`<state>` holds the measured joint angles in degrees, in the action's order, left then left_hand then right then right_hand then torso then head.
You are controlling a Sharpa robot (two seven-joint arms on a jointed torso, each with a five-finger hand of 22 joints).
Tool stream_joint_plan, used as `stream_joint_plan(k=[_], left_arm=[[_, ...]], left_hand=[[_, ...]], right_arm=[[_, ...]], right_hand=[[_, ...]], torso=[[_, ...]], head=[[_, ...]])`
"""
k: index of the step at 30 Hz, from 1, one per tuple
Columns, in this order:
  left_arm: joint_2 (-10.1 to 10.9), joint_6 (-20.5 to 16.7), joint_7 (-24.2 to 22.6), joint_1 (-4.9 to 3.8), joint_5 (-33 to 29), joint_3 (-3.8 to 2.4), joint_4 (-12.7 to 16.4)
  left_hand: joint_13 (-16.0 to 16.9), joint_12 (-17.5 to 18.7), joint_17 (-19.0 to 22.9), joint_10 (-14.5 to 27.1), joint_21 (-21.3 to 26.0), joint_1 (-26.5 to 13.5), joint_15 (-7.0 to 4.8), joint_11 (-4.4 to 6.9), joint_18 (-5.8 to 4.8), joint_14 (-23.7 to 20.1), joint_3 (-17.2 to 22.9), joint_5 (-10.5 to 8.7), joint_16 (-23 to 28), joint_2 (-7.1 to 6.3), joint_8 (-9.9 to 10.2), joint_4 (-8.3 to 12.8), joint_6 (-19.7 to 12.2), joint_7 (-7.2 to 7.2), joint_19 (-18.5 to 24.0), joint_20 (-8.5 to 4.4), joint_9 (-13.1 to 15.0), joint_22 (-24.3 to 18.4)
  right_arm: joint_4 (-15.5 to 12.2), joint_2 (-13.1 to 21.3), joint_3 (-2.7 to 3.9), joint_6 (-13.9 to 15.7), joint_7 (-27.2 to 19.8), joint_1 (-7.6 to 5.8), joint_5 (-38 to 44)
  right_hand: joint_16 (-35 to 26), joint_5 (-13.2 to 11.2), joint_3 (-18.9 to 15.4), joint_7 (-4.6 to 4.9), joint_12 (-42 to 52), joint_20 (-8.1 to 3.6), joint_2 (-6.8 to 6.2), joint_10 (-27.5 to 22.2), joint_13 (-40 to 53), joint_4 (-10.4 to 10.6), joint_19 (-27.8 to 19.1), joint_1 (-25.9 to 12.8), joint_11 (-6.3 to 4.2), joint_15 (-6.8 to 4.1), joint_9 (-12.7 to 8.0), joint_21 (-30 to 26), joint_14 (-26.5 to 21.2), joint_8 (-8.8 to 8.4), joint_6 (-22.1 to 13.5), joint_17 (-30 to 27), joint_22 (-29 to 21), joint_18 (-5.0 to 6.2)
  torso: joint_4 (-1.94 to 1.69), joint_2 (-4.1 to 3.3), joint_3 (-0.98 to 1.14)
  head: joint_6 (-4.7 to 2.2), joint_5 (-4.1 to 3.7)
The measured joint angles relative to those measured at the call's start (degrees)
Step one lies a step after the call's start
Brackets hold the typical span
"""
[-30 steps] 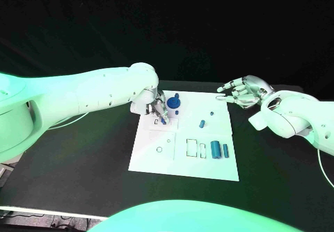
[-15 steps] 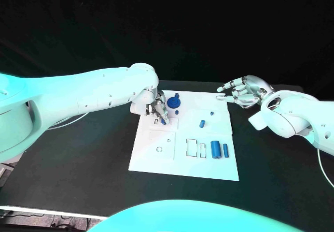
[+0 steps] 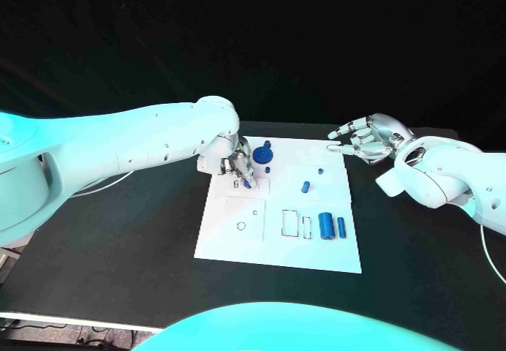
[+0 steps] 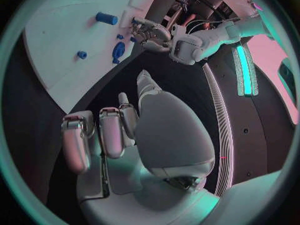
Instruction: Assemble the parts on the task board
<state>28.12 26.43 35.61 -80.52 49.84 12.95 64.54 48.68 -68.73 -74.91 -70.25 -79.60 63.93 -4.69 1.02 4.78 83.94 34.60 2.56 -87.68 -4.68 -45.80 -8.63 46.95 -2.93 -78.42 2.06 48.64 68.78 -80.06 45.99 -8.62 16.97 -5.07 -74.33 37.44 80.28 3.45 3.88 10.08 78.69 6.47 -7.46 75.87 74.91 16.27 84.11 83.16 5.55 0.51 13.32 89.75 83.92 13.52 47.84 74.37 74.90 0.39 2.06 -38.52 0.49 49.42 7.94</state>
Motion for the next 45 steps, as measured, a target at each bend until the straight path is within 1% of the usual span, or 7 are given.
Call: stream_joint_plan(k=[6,11,26,27,39,43,45], left_arm=[[-0.28,0.16,0.00,0.05,0.00,-0.03,-0.44],[-0.84,0.70,0.00,0.09,-0.05,-0.10,-1.28],[-2.38,3.46,-0.05,0.08,-1.10,-0.28,-4.14],[-2.49,3.65,-0.05,0.07,-1.18,-0.28,-4.31],[-3.15,4.99,-0.02,0.04,-1.38,-0.28,-5.36],[-3.23,5.25,-0.02,0.03,-1.44,-0.28,-5.52],[-3.25,5.31,-0.02,0.03,-1.46,-0.29,-5.55]], left_hand=[[0.00,0.00,0.00,0.00,0.00,0.00,0.00,0.00,0.01,0.00,-0.16,0.00,0.00,0.00,0.00,0.16,0.28,0.05,0.00,0.00,-0.02,-0.10],[0.00,0.00,0.00,-0.01,0.00,0.00,0.00,0.00,0.00,0.00,-0.71,0.00,0.00,0.00,0.01,-0.38,0.59,-0.03,0.00,0.00,-0.03,-0.10],[0.01,0.00,0.00,-0.03,0.00,0.03,0.00,-0.02,0.01,0.00,-1.58,-0.05,0.00,0.03,0.01,-0.63,0.89,-0.14,0.00,0.00,-0.06,-0.18],[0.01,0.00,0.00,-0.03,0.00,0.60,0.00,-0.02,0.00,0.00,-1.82,-0.06,0.00,0.59,0.08,-0.86,0.89,-0.14,0.00,0.00,-0.06,-0.18],[-0.13,0.00,0.00,-0.03,0.00,0.48,0.00,-0.02,0.00,0.00,-2.95,-0.20,-0.23,1.23,0.23,-1.67,0.89,-0.16,0.00,0.00,-0.05,-0.28],[-0.13,0.00,0.00,-0.03,0.00,0.55,0.00,-0.02,0.00,0.00,-3.64,0.01,-0.23,1.77,0.34,-2.36,0.89,-0.16,0.00,0.00,-0.04,-0.28],[-0.11,0.00,0.00,-0.02,0.00,1.00,0.00,-0.02,0.00,0.00,-4.51,0.08,-0.23,2.51,0.41,-2.75,1.03,-0.03,0.00,0.00,-0.03,-0.27]], right_arm=[[-0.05,0.06,0.00,0.00,0.00,0.00,0.00],[-0.11,0.10,0.00,0.00,0.01,0.00,0.00],[-0.21,0.17,0.00,0.01,0.04,-0.03,0.02],[-0.21,0.17,0.00,0.01,0.04,-0.03,0.02],[-0.29,0.19,0.00,0.02,0.06,-0.05,0.03],[-0.31,0.22,0.00,0.02,0.08,-0.06,0.03],[-0.33,0.24,0.00,0.02,0.09,-0.06,0.03]], right_hand=[[0.00,0.00,0.00,0.00,0.00,0.00,0.00,0.00,0.00,0.00,0.00,0.00,0.00,0.00,0.00,0.00,0.00,0.00,0.00,0.00,0.00,0.00],[0.00,0.00,0.00,0.00,0.00,0.00,0.00,0.00,0.00,0.00,0.00,0.00,0.00,0.00,0.00,0.00,0.00,0.00,0.00,0.00,0.05,0.00],[0.00,0.00,0.00,0.00,0.00,0.00,0.00,0.00,0.00,0.00,0.00,0.00,0.00,0.00,0.00,0.00,0.00,0.00,0.00,0.00,0.04,0.00],[0.00,0.00,0.00,0.00,0.00,0.00,0.00,0.00,0.00,0.00,0.00,0.00,0.00,0.00,0.00,0.00,0.00,0.00,0.00,0.00,0.04,0.00],[0.00,0.00,0.00,0.00,0.00,0.00,0.00,0.00,0.00,0.00,0.00,0.00,0.00,0.00,-0.01,0.00,0.00,0.00,0.00,0.00,0.03,0.00],[0.00,0.00,-0.23,0.15,0.00,0.00,0.00,0.00,0.00,-0.24,0.00,0.00,0.00,0.00,0.06,0.00,0.00,0.44,-0.15,0.00,0.02,0.00],[0.00,0.00,-0.24,0.15,0.00,0.00,0.00,0.00,0.00,-0.24,0.00,0.00,0.00,0.00,0.06,0.00,0.00,0.44,-0.15,0.00,0.02,0.00]], torso=[[0.02,-0.02,0.00],[0.03,-0.03,0.00],[0.03,-0.02,0.04],[0.03,-0.02,0.04],[0.01,0.04,0.04],[0.01,0.03,0.04],[0.00,0.02,0.04]], head=[[0.16,-0.07],[0.24,-0.15],[0.46,-0.48],[0.46,-0.48],[0.46,-0.56],[0.43,-0.60],[0.43,-0.60]])
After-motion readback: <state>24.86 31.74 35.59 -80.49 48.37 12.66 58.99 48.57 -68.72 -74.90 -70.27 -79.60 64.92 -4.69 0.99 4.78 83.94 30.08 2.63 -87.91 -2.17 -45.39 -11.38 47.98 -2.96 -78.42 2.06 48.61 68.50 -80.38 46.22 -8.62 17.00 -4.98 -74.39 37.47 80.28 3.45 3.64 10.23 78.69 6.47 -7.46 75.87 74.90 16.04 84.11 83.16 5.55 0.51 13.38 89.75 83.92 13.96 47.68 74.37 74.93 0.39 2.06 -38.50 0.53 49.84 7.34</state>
